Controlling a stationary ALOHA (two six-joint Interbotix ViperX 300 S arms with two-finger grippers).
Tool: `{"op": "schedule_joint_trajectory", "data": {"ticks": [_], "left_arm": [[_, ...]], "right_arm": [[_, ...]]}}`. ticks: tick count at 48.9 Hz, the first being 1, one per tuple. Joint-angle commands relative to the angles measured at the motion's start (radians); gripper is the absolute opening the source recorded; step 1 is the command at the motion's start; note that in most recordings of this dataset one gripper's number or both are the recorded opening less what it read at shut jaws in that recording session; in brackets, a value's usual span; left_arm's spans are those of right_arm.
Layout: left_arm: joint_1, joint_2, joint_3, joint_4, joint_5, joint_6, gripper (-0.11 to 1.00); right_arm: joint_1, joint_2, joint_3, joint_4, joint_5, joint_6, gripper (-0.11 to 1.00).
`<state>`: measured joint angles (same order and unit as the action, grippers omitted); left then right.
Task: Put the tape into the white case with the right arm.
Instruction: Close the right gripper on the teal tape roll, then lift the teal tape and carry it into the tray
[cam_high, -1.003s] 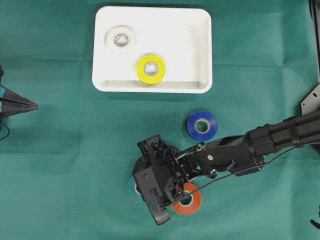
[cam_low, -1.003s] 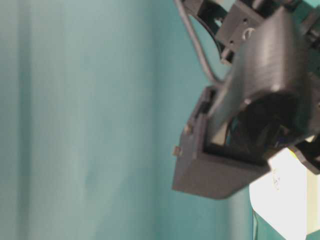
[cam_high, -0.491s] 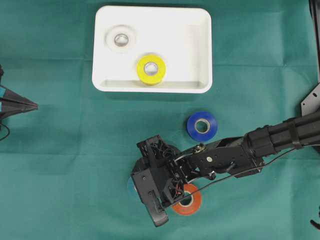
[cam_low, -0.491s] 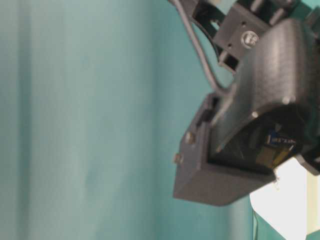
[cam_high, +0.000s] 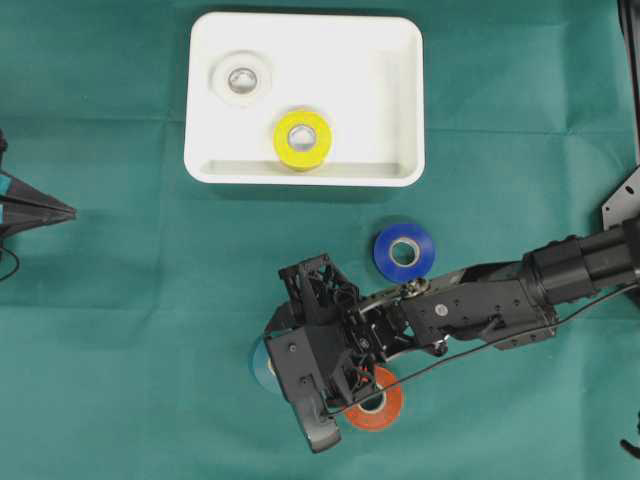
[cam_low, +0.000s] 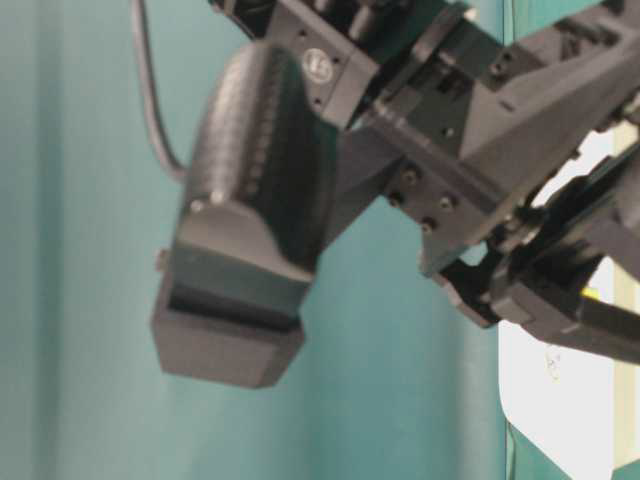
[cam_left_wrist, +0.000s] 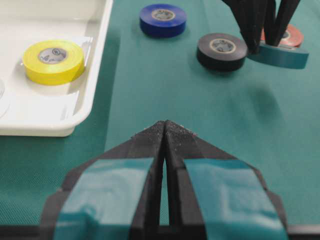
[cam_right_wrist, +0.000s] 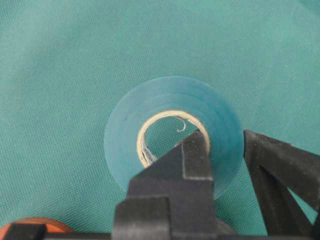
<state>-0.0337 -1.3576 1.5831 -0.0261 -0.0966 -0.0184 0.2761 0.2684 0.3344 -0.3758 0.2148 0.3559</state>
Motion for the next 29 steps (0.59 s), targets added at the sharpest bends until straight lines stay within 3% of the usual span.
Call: {"op": "schedule_joint_trajectory", "data": {"ticks": [1,17,29], "left_arm": [[-0.002,0.008,-0.011,0.002,-0.006,0.000,0.00],[0.000,0.008,-0.011,0.002,-0.005,0.000,0.00],[-0.002,0.008,-0.011,0.003,-0.005,0.000,0.00]], "right_arm": [[-0.005,-0.043,-0.026,-0.002,0.000,0.003,0.00],[-0.066,-0.051,-0.025,-0.002,0.008,0.003,0.00],[-0.184,-0.083,-0.012,-0.002,0.063,0.003,0.00]]}}
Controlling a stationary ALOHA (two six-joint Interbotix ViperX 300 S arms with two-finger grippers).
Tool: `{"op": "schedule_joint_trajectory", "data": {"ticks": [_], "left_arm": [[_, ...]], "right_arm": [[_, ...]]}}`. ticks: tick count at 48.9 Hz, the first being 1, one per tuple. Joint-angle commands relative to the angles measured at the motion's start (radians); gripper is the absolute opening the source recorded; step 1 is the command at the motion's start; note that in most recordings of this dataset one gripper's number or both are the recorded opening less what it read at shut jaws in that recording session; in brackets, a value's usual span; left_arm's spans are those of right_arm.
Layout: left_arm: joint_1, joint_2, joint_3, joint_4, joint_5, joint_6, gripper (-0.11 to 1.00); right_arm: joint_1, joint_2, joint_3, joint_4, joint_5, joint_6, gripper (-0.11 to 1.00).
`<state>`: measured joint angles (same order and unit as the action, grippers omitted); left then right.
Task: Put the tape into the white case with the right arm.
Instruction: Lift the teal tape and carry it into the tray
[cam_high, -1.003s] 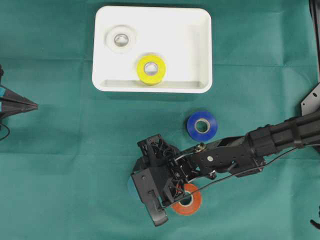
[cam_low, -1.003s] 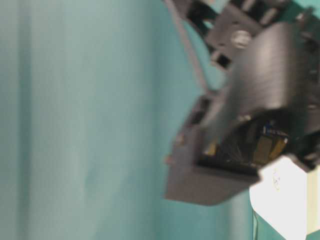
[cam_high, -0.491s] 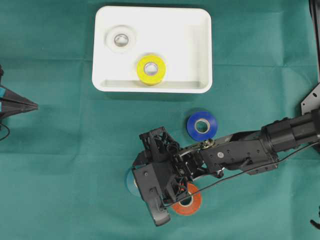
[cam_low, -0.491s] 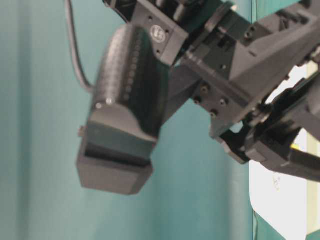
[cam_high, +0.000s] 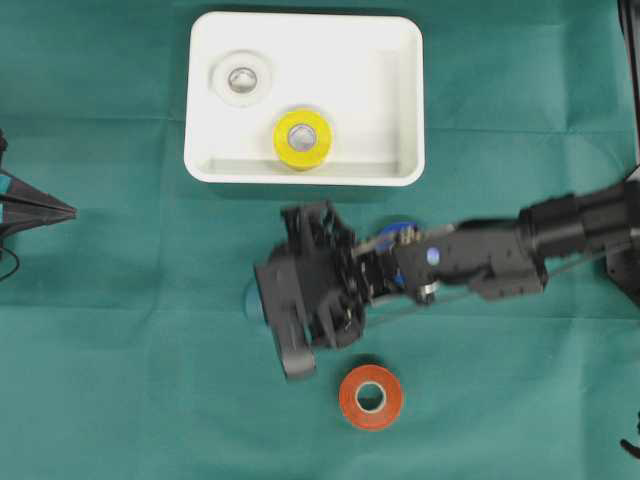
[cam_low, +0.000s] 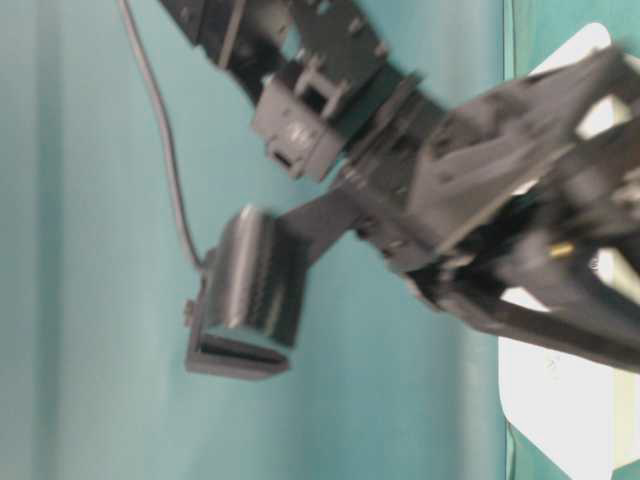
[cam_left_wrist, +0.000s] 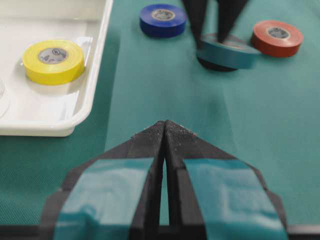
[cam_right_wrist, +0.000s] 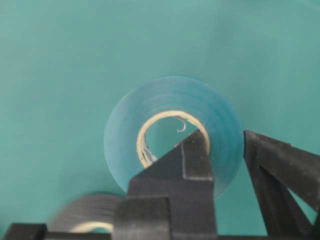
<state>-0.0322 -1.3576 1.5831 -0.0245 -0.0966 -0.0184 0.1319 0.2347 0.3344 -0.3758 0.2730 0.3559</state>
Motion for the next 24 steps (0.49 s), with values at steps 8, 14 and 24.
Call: {"op": "schedule_joint_trajectory", "data": {"ticks": [8,14,24], "left_arm": [[-0.003,0.008,-0.012,0.000,-0.005,0.000,0.00],[-0.003,0.008,-0.011,0.002,-0.005,0.000,0.00],[-0.002,0.008,-0.011,0.002,-0.006,0.000,0.00]], "right_arm": [[-0.127,-0.057,-0.009,-0.002,0.002,0.000,0.00],[-0.204,-0.060,-0.009,-0.002,0.000,-0.005,0.00],[-0.324,-0.060,-0.008,-0.028,-0.009,-0.008,0.00]]}}
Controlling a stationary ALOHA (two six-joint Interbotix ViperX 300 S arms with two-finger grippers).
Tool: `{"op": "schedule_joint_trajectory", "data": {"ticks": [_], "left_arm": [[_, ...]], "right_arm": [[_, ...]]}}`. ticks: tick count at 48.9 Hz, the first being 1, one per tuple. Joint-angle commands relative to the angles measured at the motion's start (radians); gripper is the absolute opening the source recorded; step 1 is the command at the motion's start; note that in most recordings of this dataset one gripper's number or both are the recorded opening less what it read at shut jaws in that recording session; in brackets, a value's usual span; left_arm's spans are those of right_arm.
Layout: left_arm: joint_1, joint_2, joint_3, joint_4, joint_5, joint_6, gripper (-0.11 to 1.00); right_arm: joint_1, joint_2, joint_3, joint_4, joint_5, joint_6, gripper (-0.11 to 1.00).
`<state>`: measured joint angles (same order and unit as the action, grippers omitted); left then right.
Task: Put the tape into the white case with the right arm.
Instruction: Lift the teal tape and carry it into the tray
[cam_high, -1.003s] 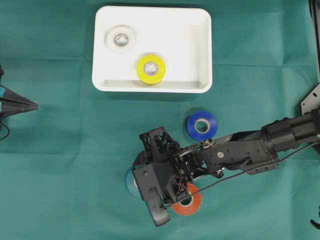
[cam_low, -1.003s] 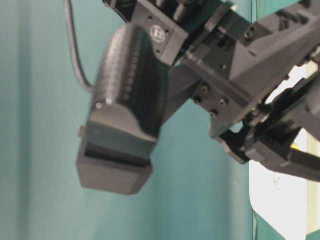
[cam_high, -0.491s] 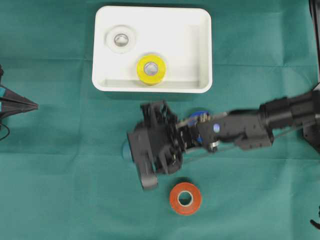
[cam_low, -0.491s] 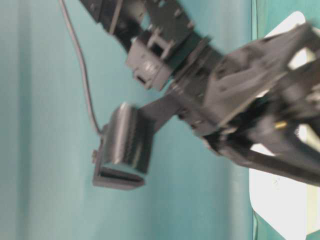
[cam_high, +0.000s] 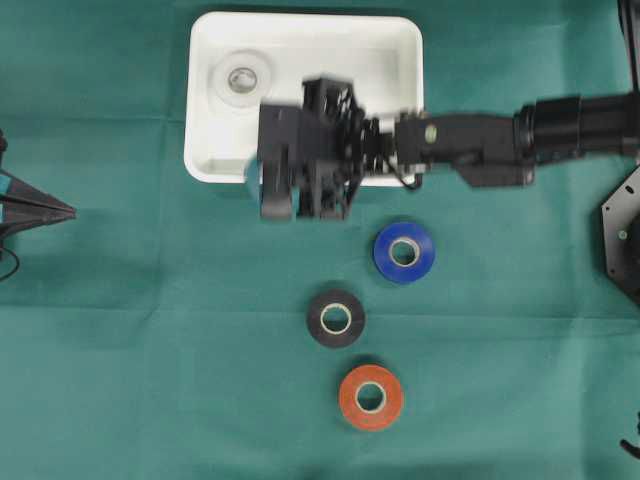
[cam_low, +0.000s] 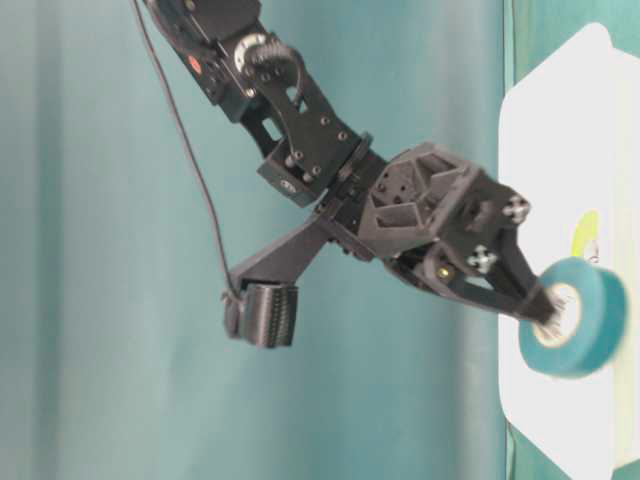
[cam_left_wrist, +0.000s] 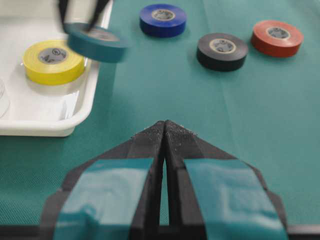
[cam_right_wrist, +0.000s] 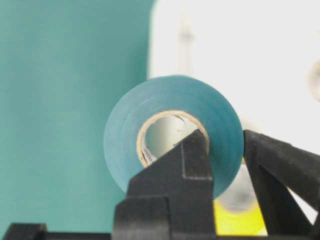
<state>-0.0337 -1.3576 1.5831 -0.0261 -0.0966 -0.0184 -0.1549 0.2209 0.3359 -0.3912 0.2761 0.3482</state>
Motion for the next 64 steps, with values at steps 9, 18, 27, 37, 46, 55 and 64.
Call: {"op": "schedule_joint_trajectory", "data": {"ticks": [9,18,27,37,46,55,64], "left_arm": [[-0.002,0.008,-0.011,0.002,-0.005,0.000,0.00],[-0.002,0.008,-0.011,0.003,-0.005,0.000,0.00],[-0.002,0.008,-0.011,0.003,-0.005,0.000,0.00],[0.000,0.008,-0.011,0.003,-0.005,0.000,0.00],[-0.002,0.008,-0.011,0.002,-0.005,0.000,0.00],[-0.002,0.008,-0.011,0.003,-0.006,0.000,0.00],[-0.002,0.008,-0.011,0.002,-0.006,0.000,0.00]], "right_arm": [[-0.118,-0.044,-0.005,-0.023,-0.051,0.002,0.00],[-0.178,-0.044,0.009,-0.023,-0.097,0.002,0.00],[-0.222,-0.046,0.026,-0.025,-0.115,0.003,0.00],[-0.229,-0.046,0.028,-0.023,-0.112,0.006,0.00],[-0.230,-0.044,0.029,-0.025,-0.094,0.008,0.00],[-0.230,-0.044,0.026,-0.031,-0.101,-0.003,0.00],[-0.230,-0.046,0.032,-0.035,-0.098,-0.002,0.26]]}}
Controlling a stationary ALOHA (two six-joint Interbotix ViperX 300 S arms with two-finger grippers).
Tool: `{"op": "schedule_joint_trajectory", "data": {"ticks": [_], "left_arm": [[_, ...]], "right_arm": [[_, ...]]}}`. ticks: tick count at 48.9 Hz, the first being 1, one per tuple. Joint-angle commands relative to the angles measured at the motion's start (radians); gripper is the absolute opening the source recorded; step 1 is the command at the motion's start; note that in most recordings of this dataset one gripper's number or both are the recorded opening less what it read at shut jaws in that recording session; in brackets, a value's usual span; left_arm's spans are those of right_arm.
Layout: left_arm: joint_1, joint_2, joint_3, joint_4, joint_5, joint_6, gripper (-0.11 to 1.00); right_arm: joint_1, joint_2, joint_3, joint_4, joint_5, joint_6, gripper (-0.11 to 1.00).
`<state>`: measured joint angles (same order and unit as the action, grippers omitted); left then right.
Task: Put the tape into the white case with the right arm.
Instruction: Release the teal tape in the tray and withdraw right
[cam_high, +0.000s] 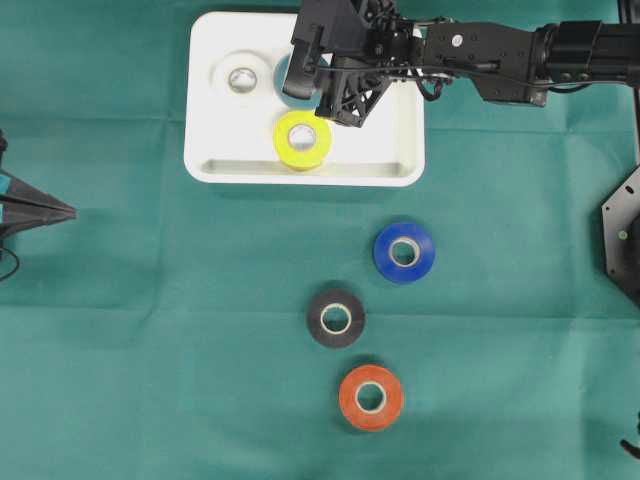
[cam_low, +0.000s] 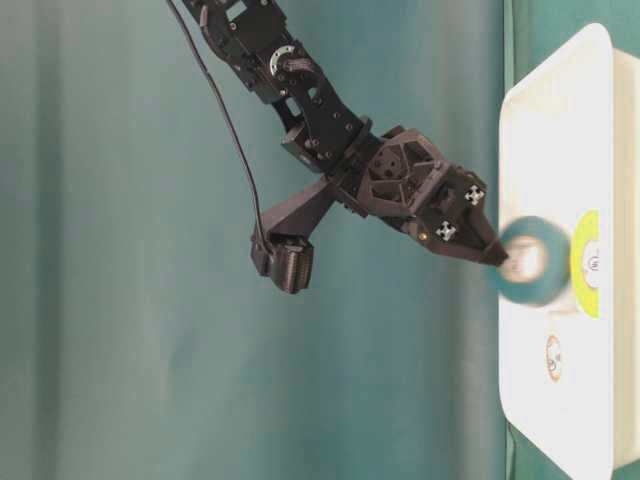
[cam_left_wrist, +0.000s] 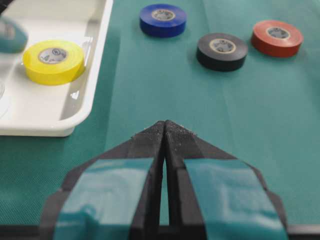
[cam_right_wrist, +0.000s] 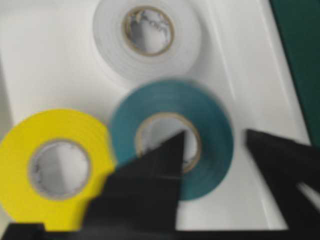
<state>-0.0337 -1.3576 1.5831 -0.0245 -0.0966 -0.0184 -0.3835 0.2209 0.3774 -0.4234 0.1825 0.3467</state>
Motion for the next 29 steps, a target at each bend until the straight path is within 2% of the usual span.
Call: {"op": "schedule_joint_trajectory", "data": {"ticks": [1,7,9,20,29], "left_arm": [[0.000,0.008,-0.011,0.000,-0.005,0.000,0.00],[0.000,0.008,-0.011,0.000,-0.005,0.000,0.00],[-0.002,0.008,-0.011,0.000,-0.005,0.000,0.00],[0.000,0.009,-0.011,0.000,-0.005,-0.002,0.00],[0.000,0.008,-0.011,0.000,-0.005,0.000,0.00]], "right_arm": [[-0.002,-0.044,-0.008,-0.003,-0.006,0.000,0.32],[-0.002,-0.046,0.000,-0.003,-0.009,0.002,0.69],[-0.002,-0.044,0.002,-0.003,-0.009,0.002,0.78],[-0.002,-0.060,0.028,-0.003,-0.005,0.000,0.76],[-0.002,-0.146,0.126,-0.003,-0.008,0.000,0.76]]}}
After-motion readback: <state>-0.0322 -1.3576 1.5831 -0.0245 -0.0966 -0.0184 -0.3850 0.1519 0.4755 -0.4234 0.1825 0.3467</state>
